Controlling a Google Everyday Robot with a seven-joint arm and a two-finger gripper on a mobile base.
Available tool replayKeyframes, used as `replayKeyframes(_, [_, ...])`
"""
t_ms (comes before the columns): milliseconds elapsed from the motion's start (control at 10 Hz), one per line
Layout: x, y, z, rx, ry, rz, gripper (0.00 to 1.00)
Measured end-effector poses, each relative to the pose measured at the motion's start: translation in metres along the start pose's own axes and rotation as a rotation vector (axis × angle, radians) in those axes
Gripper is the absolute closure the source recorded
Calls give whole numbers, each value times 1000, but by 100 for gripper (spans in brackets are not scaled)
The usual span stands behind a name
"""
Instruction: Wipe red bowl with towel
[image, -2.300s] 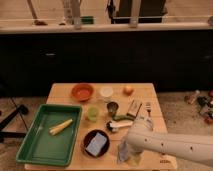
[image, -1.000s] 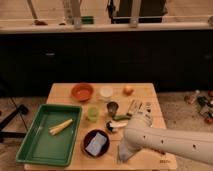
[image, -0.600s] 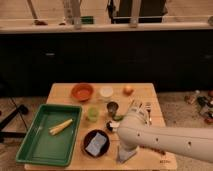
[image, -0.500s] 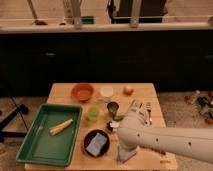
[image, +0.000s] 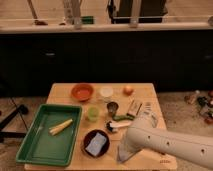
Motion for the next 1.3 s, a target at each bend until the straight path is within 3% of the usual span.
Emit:
replayKeyframes(100, [-1, 0, 2, 0, -6, -11, 22])
replayKeyframes(200, [-2, 0, 3, 0, -9, -18, 20])
replayKeyframes(800, [-1, 6, 14, -11, -19, -47, 20])
replayKeyframes(1300, [13, 2, 41, -24, -18, -17, 20])
